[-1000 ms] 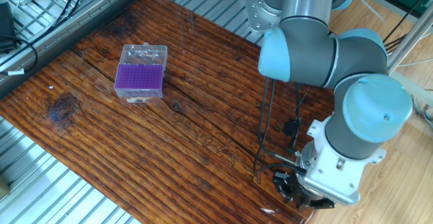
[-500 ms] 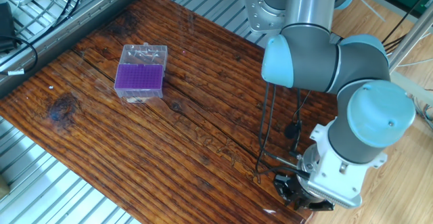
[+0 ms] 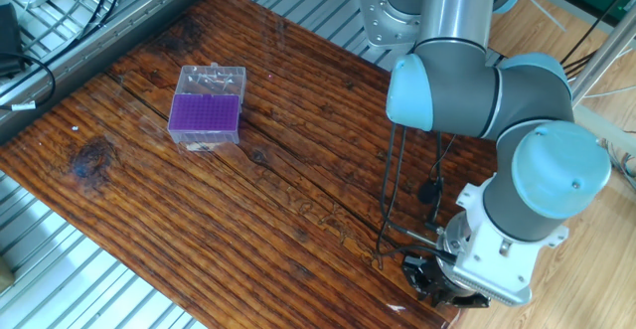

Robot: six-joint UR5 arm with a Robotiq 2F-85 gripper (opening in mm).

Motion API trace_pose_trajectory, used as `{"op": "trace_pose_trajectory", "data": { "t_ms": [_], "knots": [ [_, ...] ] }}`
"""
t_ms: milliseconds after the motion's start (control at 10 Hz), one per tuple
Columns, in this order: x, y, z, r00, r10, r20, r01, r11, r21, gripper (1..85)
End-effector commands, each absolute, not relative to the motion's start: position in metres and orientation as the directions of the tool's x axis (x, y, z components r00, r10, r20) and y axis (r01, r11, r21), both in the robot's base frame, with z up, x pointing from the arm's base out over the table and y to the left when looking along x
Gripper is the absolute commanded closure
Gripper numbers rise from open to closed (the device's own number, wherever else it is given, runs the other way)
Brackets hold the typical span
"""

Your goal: Insert a small pipette tip into the holder for small pipette tips

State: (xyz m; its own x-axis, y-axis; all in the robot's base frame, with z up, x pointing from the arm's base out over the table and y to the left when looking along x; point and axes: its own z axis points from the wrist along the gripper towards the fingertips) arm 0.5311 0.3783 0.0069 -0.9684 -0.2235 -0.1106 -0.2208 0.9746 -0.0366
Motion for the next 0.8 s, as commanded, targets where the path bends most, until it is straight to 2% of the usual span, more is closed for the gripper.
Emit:
{"op": "trace_pose_trajectory", "data": {
  "t_ms": [0,700],
  "knots": [
    [0.528,0.379,0.0048,-0.971,-0.219,-0.1,-0.218,0.976,-0.02,61.3],
    [0.5241,0.38,0.0022,-0.972,-0.216,-0.095,-0.215,0.976,-0.014,61.7]
  ]
}}
